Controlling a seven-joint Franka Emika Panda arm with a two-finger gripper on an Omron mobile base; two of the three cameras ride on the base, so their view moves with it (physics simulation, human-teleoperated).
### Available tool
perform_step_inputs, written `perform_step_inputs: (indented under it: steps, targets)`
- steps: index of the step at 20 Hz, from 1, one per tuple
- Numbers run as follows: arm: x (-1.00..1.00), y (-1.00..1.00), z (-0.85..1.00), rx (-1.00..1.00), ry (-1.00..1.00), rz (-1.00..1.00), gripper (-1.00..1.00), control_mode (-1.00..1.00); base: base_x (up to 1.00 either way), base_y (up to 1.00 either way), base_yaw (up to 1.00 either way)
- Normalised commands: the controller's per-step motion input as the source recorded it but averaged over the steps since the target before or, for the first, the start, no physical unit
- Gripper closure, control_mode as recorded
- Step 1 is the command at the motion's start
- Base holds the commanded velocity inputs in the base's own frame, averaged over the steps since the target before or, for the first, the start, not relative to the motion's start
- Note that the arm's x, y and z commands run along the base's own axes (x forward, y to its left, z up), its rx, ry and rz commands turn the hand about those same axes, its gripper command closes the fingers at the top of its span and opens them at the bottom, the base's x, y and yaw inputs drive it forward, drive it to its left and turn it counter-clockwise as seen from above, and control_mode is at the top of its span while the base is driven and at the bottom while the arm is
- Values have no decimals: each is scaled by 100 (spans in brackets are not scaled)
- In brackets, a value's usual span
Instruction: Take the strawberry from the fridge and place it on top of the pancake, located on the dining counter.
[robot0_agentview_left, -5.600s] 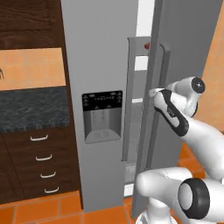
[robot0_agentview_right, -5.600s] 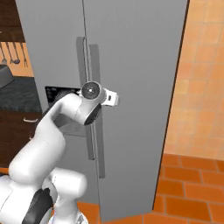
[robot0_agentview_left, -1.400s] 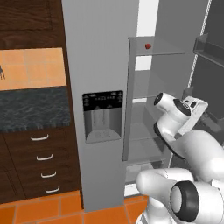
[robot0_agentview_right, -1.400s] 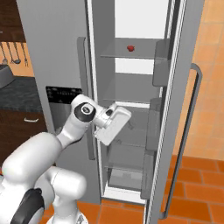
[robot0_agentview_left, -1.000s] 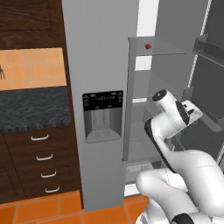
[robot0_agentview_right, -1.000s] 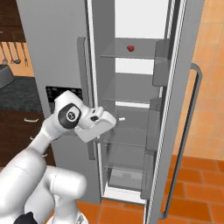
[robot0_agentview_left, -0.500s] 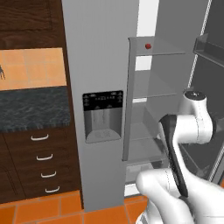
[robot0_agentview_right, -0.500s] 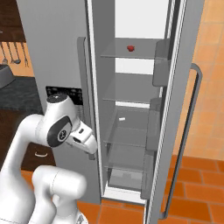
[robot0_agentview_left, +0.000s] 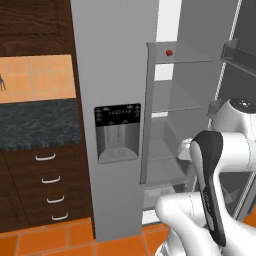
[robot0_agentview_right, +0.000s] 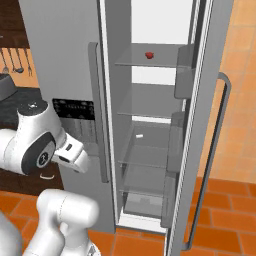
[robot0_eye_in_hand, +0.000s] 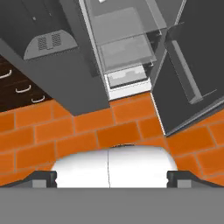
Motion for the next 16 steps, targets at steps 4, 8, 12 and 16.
perform_step_inputs:
  steps: [4,8,12,16]
  targets:
    - [-52,43,38,-15,-5,20,-100,-100,0,0,0]
    - [-22,-8,16,-8,0,2,-100,-100,0,0,0]
    - [0,-21,-31,0,-5,0,-100,-100,0,0,0]
    - [0,-5,-18,5,-10,0,-100,-100,0,0,0]
